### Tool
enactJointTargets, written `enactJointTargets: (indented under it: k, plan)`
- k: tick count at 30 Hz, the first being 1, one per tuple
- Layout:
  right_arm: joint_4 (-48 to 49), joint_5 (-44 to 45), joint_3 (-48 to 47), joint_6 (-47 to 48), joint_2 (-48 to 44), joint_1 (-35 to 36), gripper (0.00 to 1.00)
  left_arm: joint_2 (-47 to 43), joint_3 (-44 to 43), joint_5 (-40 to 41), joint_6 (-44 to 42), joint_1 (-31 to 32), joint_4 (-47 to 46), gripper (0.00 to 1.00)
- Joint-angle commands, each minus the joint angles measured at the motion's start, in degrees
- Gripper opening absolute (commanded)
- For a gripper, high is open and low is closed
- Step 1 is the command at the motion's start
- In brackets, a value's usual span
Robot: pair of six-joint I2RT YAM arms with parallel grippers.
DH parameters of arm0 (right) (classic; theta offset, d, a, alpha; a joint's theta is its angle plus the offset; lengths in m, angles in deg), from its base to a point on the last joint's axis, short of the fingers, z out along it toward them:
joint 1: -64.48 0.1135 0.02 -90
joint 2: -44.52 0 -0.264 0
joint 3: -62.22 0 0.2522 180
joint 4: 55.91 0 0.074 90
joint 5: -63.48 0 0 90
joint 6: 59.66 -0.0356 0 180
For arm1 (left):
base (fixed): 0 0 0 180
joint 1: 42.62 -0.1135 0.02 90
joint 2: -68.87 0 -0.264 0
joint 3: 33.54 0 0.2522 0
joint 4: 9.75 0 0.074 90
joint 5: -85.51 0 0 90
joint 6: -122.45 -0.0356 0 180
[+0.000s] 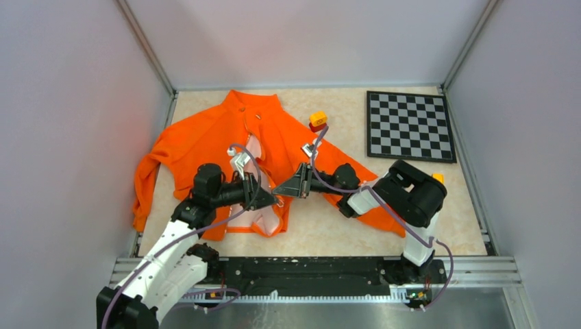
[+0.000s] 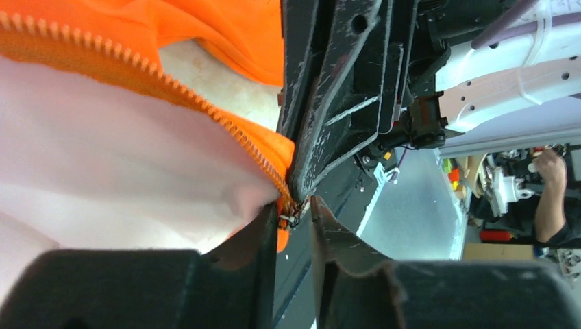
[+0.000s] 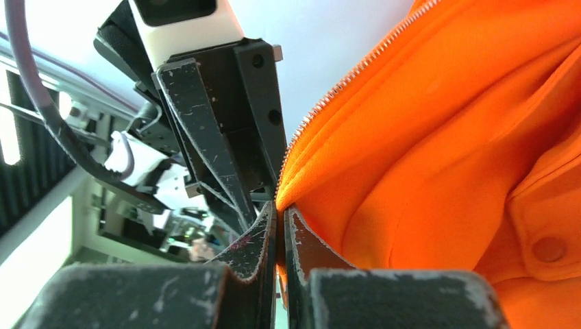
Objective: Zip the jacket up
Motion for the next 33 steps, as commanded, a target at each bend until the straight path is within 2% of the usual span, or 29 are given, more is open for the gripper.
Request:
enactJointTargets:
  k: [1,4,8,9,12,15,20,23,28,33]
  plan:
    - [11.77,-0.69,-0.16,15.58,-2.43,-0.5,0.0,-1.95,-1.64,3.45,0.07,0.11,3.26,0.37]
    - [8.56,-1.36,-0.06,22.64,-2.95,-0.9,0.0,-3.95,-3.91,7.08,0.98,0.12,7.94,0.61]
    - [7.38,-1.47,1.29,30.31,-4.03,-0.97,0.0,-6.5,-6.96,11.54,2.28,0.08,13.64,0.85]
    - [7.12,-1.59,1.77,32.08,-4.51,-0.93,0.0,-6.68,-7.81,13.13,2.61,0.02,15.41,0.9]
    - [9.03,-2.34,3.68,36.39,-5.82,-0.88,0.0,-5.38,-11.45,18.54,3.15,-0.1,22.84,0.96]
    - [14.03,-1.65,6.17,38.63,-5.98,-0.92,0.0,-2.14,-16.93,26.07,3.58,-0.49,31.24,0.98]
    - [14.29,-0.89,7.75,40.27,-6.06,-0.79,0.0,6.79,-26.67,39.29,2.32,-3.06,44.92,0.94]
    - [14.28,-0.19,9.04,41.07,-6.51,-0.81,0.0,15.19,-31.72,42.53,0.13,-5.67,51.09,0.91]
    - [14.28,0.56,11.13,42.2,-7.86,-0.78,0.0,27.32,-34.64,43.8,-2.66,-6.78,53.72,0.79]
    - [14.43,0.29,11.95,42.1,-8.72,-0.83,0.0,38.98,-36.86,49.4,-7.14,-6.87,54.35,0.68]
